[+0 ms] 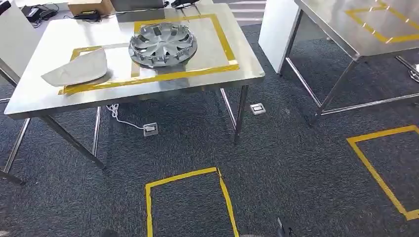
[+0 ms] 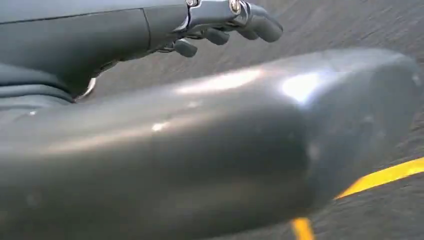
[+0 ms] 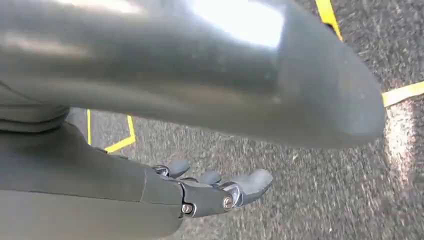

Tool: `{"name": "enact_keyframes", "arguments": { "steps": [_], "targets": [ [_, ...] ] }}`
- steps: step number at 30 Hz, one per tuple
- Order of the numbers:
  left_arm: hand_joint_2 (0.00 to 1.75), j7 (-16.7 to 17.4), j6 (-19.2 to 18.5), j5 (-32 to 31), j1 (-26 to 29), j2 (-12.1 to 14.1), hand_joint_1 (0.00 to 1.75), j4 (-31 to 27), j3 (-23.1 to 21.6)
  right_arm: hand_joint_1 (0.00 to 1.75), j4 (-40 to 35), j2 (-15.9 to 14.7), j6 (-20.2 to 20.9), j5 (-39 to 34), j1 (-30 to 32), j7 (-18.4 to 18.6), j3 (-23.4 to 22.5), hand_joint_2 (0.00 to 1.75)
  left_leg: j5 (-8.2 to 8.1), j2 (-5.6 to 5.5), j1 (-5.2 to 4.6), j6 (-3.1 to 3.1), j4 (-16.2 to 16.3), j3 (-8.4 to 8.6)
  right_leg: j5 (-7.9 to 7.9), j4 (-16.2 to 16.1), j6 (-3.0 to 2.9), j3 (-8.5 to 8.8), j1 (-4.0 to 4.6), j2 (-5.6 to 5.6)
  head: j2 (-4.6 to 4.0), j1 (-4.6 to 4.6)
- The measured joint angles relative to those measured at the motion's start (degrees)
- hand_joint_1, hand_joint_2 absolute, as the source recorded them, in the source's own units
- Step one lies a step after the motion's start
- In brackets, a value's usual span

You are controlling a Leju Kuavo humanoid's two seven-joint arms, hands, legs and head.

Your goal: Take the parts from the cabinet and place them on the table.

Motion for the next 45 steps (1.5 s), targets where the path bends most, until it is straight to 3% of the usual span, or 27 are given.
{"name": "enact_keyframes", "arguments": {
  "steps": [3, 4, 7, 8, 9, 11, 12, 13, 15, 19, 20, 22, 23, 24, 25, 27, 28, 30, 31, 34, 36, 38, 40, 41, 43, 44, 45],
  "targets": [
    [0.0, 2.52, -1.78, 1.71, 2.38, 0.55, 0.0, 0.72, 2.11, 0.0, 0.0, -0.33, 0.15, 0.09, -0.08, 0.46, 0.0, 0.0, 1.51, -0.01, -0.41, 1.19, -0.36, -1.32, 1.86, -0.97, 1.23, 0.07, -0.23, 0.12, 0.0, 0.36],
    [0.0, 2.68, -1.93, 2.26, 2.92, 0.55, 0.0, 0.99, 2.76, 0.0, 0.02, -0.53, 0.2, 0.09, 0.05, 0.59, 0.0, 0.0, 2.31, 0.3, 0.06, 1.83, -0.76, -1.72, 1.19, -0.66, 1.43, -0.22, -0.53, 0.15, 0.0, 0.2],
    [0.0, 2.63, -1.78, 4.77, 4.38, 1.03, 0.0, 1.16, 5.36, 0.0, 0.02, -0.7, 0.52, 0.44, 0.24, 0.85, 0.0, 0.0, 4.16, 0.4, -0.13, 2.75, -0.64, -4.03, -9.75, 8.3, 1.72, -2.52, -0.46, 0.17, 0.0, 0.82],
    [0.0, 2.61, -1.53, 5.47, 4.79, 1.07, 0.0, 1.23, 6.28, 0.0, 0.02, -0.83, 0.63, 0.59, 0.12, 1.14, 0.0, 0.0, 4.78, 0.54, -0.24, 2.85, -0.53, -4.84, -12.01, 12.35, 1.77, -3.12, -0.39, 0.17, 0.0, 0.84],
    [0.0, 2.61, -1.47, 6.04, 5.08, 1.07, 0.0, 1.31, 7.09, 0.0, 0.02, -1.05, 0.68, 0.77, 0.02, 1.44, 0.0, 0.0, 5.46, 0.66, -0.28, 2.85, -0.33, -5.63, -12.35, 15.52, 1.79, -3.22, -0.3, 0.18, 0.0, 0.86],
    [0.0, 2.48, -1.51, 7.09, 5.52, 1.09, 0.0, 1.47, 8.55, 0.0, 0.02, -1.27, 0.7, 1.01, -0.04, 1.75, 0.0, 0.0, 6.72, 0.66, -0.25, 2.62, 0.31, -7.89, -8.14, 15.37, 1.71, -0.49, -0.2, 0.17, 0.0, 1.54],
    [0.0, 2.35, -1.56, 7.35, 5.69, 1.09, 0.0, 1.51, 9.08, 0.0, 0.02, -1.36, 0.7, 1.05, -0.09, 1.86, 0.0, 0.0, 7.25, 0.65, -0.21, 2.4, 0.7, -8.93, -5.98, 12.18, 1.64, 2.39, -0.19, 0.16, 0.0, 2.15],
    [0.0, 2.22, -1.78, 7.72, 5.81, 1.09, 0.0, 1.55, 9.58, 0.0, 0.02, -1.47, 0.7, 1.07, -0.2, 2.03, 0.0, 0.0, 7.67, 0.62, -0.18, 2.16, 1.12, -9.67, -5.43, 7.51, 1.51, 6.02, -0.19, 0.16, 0.0, 3.43],
    [0.0, 1.76, -2.5, 7.78, 5.91, 1.14, 0.0, 1.62, 10.34, 0.0, 0.0, -1.49, 0.68, 1.07, -0.5, 2.29, 0.0, 0.0, 8.36, 0.71, -0.39, 1.45, 1.82, -10.6, -9.56, -1.57, 0.84, 11.51, 0.29, 0.3, 0.0, 4.97],
    [0.0, 1.21, -3.37, 7.87, 5.97, 1.51, 0.0, 1.73, 11.28, 0.0, 0.02, -1.6, 0.68, 1.07, -0.69, 2.51, 0.0, 0.0, 9.86, 0.52, -0.12, 0.16, 1.47, -10.96, -7.82, -1.47, -0.9, 9.77, 0.09, -0.19, 0.02, 4.2],
    [0.0, 1.12, -3.89, 7.98, 5.99, 1.4, 0.0, 1.84, 11.48, 0.0, 0.02, -1.6, 0.66, 1.07, -0.94, 2.69, 0.0, 0.0, 7.46, 0.33, 0.02, -0.29, 2.56, -11.55, -7.17, -1.47, -1.36, 9.03, 0.13, -0.26, 0.04, 4.09],
    [0.0, 1.1, -5.58, 8.42, 5.83, 1.4, 0.0, 1.9, 11.65, 0.0, 0.02, -1.68, 0.44, 1.09, -1.07, 2.99, 0.0, 0.0, -0.09, 0.25, 0.34, -1.08, 9.82, -13.48, -5.77, -1.45, -1.79, 7.3, 0.15, -0.34, 0.04, 3.35],
    [0.0, 1.12, -6.54, 8.66, 5.74, 1.4, 0.0, 1.9, 11.79, 0.0, 0.02, -1.73, 0.24, 1.12, -1.09, 3.43, 0.0, 1.75, -2.43, 0.24, 0.41, -1.3, 14.04, -14.2, -5.06, -1.4, -1.75, 6.5, 0.17, -0.44, 0.04, 3.26],
    [0.0, 1.15, -7.13, 8.86, 5.67, 1.4, 0.0, 1.93, 11.94, 0.0, 0.02, -1.82, 0.0, 1.12, -1.1, 3.69, 0.0, 1.75, -3.11, 0.24, 0.5, -1.48, 17.44, -14.49, -4.36, -1.36, -1.63, 5.66, 0.17, -0.49, 0.04, 3.26],
    [0.0, 1.21, -7.66, 8.9, 5.67, 1.38, 0.0, 1.95, 12.05, 0.0, 0.02, -1.92, -0.11, 1.14, -1.1, 3.72, 0.0, 1.75, -1.81, 0.24, 0.64, -1.6, 18.98, -13.95, -3.69, -1.34, -1.49, 4.73, 0.17, -0.56, 0.04, 3.22],
    [0.0, 1.25, -9.32, 8.96, 5.58, 1.4, 0.0, 1.97, 12.35, 0.0, 0.02, -1.95, -0.28, 1.55, -1.21, 4.0, 0.0, 1.75, 3.05, 0.24, 0.92, -1.62, 15.39, -9.81, -2.67, -1.31, -1.08, 3.15, 0.12, -0.6, 0.04, 3.09],
    [1.75, 0.91, -11.12, 8.96, 5.49, 1.4, 0.0, 1.97, 12.48, 0.0, 0.02, -1.95, -0.48, 1.73, -1.31, 4.41, 0.0, 1.75, 4.49, 0.24, 1.02, -1.56, 10.82, -6.23, -2.15, -1.24, -0.8, 2.85, 0.07, -0.63, 0.04, 3.02],
    [1.75, 0.71, -15.12, 8.83, 5.18, 1.46, 0.0, 1.95, 12.48, 0.0, 0.02, -1.99, -0.81, 2.08, -1.39, 4.9, 0.0, 1.75, 0.93, 0.08, 0.59, -0.99, 0.24, 1.08, -1.28, -1.04, 0.0, 2.37, 0.17, -0.63, 0.04, 2.87],
    [1.75, 0.82, -16.41, 8.7, 5.09, 1.46, 0.0, 1.99, 12.48, 0.0, 0.0, -2.01, -1.18, 2.08, -1.49, 5.2, 0.0, 1.75, 0.03, 0.01, 0.45, -0.21, -1.12, 1.03, -0.76, -1.07, 0.38, 2.25, 0.19, -0.69, 0.04, 2.87],
    [1.75, 4.09, -17.95, 7.63, 5.37, 1.49, 0.0, 2.1, 12.48, 0.0, 0.02, -2.01, -2.1, 2.12, -1.65, 6.67, 0.0, 1.75, 1.17, 0.17, 0.22, 1.52, -1.15, 0.11, 0.36, -1.35, 1.55, 1.91, -0.24, -0.62, 0.04, 2.78],
    [1.75, 5.28, -17.53, 7.69, 5.69, 1.57, 0.0, 1.97, 12.35, 0.0, 0.0, -2.1, -2.4, 1.76, -1.27, 7.08, 0.37, 1.75, 1.94, 0.55, 0.27, 2.59, -1.1, -0.73, -3.87, 2.9, 1.65, 0.2, -0.33, -0.38, 0.04, 2.8],
    [1.75, 5.3, -17.47, 9.41, 6.17, 1.88, 0.0, 1.12, 11.54, 0.0, 0.0, -2.52, -2.43, 0.35, -0.52, 7.17, 1.93, 1.75, 2.67, 0.69, 0.01, 2.96, -1.0, -1.82, -9.24, 12.28, 1.85, -3.23, -0.25, -0.33, 0.04, 2.8],
    [1.75, 4.71, -17.47, 11.86, 6.22, 1.97, 0.0, 0.01, 10.54, 0.0, 0.02, -2.89, -2.49, -1.27, 0.69, 6.88, 3.52, 1.75, 3.23, 0.65, -0.3, 3.02, -0.57, -2.89, -10.82, 16.85, 1.74, -4.07, -0.11, -0.28, 0.04, 2.8],
    [1.75, 4.33, -17.47, 12.86, 6.22, 2.01, 0.0, -0.61, 10.03, 0.0, 0.02, -2.93, -2.49, -2.14, 1.38, 6.67, 4.33, 1.75, 3.37, 0.58, -0.34, 2.91, -0.24, -3.05, -9.65, 14.75, 1.52, -2.37, 0.04, -0.26, 0.04, 2.8],
    [1.75, 3.66, -17.6, 15.2, 6.19, 2.03, 0.0, -2.14, 8.88, 0.0, 0.02, -3.06, -2.58, -3.74, 2.58, 6.45, 5.99, 1.75, 3.44, 0.45, -0.39, 2.75, 0.35, -3.49, -5.81, 5.32, 0.87, 3.86, 0.36, -0.25, 0.04, 2.85],
    [1.75, 3.29, -17.64, 16.37, 6.19, 2.03, 0.0, -2.85, 8.23, 0.0, 0.02, -3.26, -2.65, -4.61, 3.07, 6.36, 6.88, 1.75, 3.41, 0.52, -0.38, 2.65, 0.59, -3.62, -4.9, 0.45, 0.36, 6.61, 0.58, -0.25, 0.04, 2.85],
    [1.75, 2.94, -17.64, 17.65, 6.14, 2.05, 0.0, -3.43, 7.5, 0.0, 0.02, -3.41, -2.69, -5.49, 3.48, 6.18, 7.79, 1.75, 3.44, 0.75, -0.76, 2.22, 0.91, -4.15, -5.72, -0.77, 0.07, 7.01, 0.97, -0.29, 0.04, 2.72]
  ]
}}
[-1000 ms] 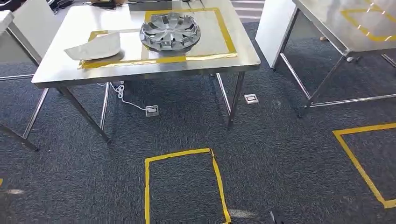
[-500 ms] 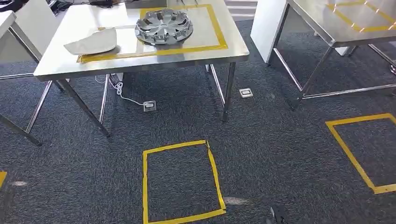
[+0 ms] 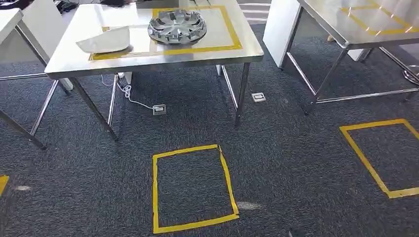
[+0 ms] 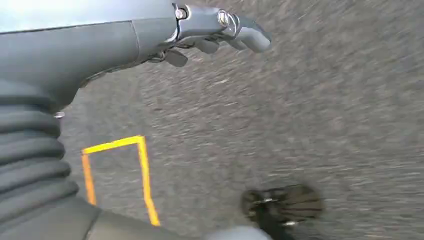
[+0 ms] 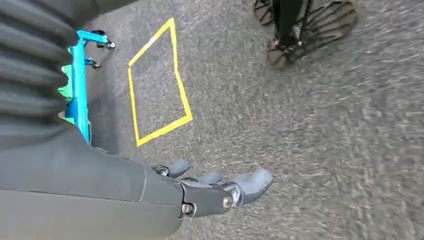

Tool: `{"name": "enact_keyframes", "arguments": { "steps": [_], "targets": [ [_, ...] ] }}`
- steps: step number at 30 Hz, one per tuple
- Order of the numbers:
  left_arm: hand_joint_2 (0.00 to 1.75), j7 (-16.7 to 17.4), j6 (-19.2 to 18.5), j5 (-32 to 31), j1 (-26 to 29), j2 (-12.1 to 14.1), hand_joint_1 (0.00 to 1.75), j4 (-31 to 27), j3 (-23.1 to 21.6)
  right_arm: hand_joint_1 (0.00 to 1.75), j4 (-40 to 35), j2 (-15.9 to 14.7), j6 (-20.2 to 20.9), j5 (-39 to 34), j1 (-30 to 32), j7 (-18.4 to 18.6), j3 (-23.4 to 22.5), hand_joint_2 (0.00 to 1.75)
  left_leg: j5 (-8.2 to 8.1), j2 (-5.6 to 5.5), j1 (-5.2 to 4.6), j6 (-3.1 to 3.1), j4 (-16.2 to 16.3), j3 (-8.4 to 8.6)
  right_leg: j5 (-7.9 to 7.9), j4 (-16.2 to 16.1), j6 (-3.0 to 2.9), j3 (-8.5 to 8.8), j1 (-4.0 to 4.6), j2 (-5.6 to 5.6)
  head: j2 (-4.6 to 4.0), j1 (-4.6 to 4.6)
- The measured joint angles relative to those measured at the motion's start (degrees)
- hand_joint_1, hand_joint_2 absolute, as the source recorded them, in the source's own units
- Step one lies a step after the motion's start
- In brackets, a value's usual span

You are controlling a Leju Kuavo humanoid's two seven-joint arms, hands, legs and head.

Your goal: Take the parts from the cabinet and place them on the table.

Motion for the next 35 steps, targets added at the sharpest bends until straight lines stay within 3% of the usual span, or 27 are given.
{"name": "enact_keyframes", "arguments": {
  "steps": [1, 3, 7, 21, 22, 23, 24, 28, 35],
  "targets": [
    [1.75, -0.43, -0.11, 1.51, 0.06, 0.26, 0.0, -0.67, -0.86, 0.0, 0.0, -0.09, -0.17, -1.02, 0.51, -0.39, 1.06, 1.75, 0.18, 0.0, 0.13, -0.29, 0.03, -0.23, 0.35, -0.07, 0.0, -0.25, -0.04, -0.03, 0.0, 0.0],
    [1.75, -1.17, -0.39, 4.09, 0.54, 0.52, 0.0, -1.52, -2.46, 0.0, -0.09, -0.46, -0.46, -2.85, 1.48, -0.79, 2.98, 1.75, 0.07, 0.03, 0.03, -0.04, 0.13, -0.64, 0.51, -0.29, 0.33, -0.29, -0.05, -0.09, 0.0, -0.04],
    [1.75, -2.62, -0.77, 9.33, 2.44, 0.72, 0.0, -2.53, -5.62, 0.0, -1.09, -0.98, -0.59, -6.47, 1.91, -1.73, 7.52, 1.75, 0.58, 0.02, 0.08, -0.73, -0.29, -0.67, 0.78, -0.28, -0.15, -0.6, 0.02, -0.09, 0.0, -0.11],
    [1.75, -7.84, -1.99, 27.44, 9.23, 1.9, 0.0, -4.98, -16.89, 0.0, -7.23, -2.73, -0.92, -19.16, 3.85, -4.24, 22.46, 1.75, 1.06, -0.09, 0.21, -0.97, -0.5, -0.75, 1.04, -0.2, -0.38, -0.7, -0.05, -0.25, 0.0, -0.13],
    [0.0, -8.17, -2.05, 28.68, 9.65, 2.03, 0.0, -5.15, -17.63, 0.0, -7.69, -2.86, -0.98, -20.03, 3.98, -4.54, 23.4, 1.75, 1.06, -0.09, 0.2, -0.96, -0.49, -0.76, 1.05, -0.2, -0.37, -0.7, -0.05, -0.25, 0.0, -0.13],
    [0.0, -8.55, -2.21, 29.92, 10.04, 2.12, 0.0, -5.27, -18.32, 0.0, -8.13, -2.97, -1.05, -20.87, 4.16, -4.81, 24.37, 1.75, 1.06, -0.09, 0.2, -0.96, -0.48, -0.77, 1.05, -0.2, -0.36, -0.71, -0.06, -0.25, 0.0, -0.13],
    [0.0, -8.92, -2.32, 31.15, 10.41, 2.21, 0.0, -5.35, -19.02, 0.0, -8.61, -3.06, -1.09, -21.77, 4.31, -4.92, 25.27, 0.0, 1.06, -0.09, 0.19, -0.95, -0.46, -0.78, 1.06, -0.2, -0.35, -0.71, -0.06, -0.24, 0.0, -0.13],
    [0.0, -10.1, -2.51, 35.58, 11.51, 2.38, 0.0, -5.81, -21.2, 0.0, -9.88, -3.32, -1.46, -24.8, 4.66, -5.62, 28.3, 0.0, 1.05, -0.09, 0.18, -0.93, -0.42, -0.81, 1.08, -0.21, -0.32, -0.78, -0.07, -0.24, 0.0, -0.13],
    [0.0, -10.45, -2.56, 36.3, 12.12, 2.64, 0.0, -6.16, -22.84, 0.0, -10.67, -3.58, -1.51, -25.31, 4.9, -5.75, 30.33, 0.0, 1.09, -0.09, 0.18, -0.87, -0.41, -0.85, 1.13, -0.21, -0.25, -0.78, -0.07, -0.25, 0.0, -0.13]
  ]
}}
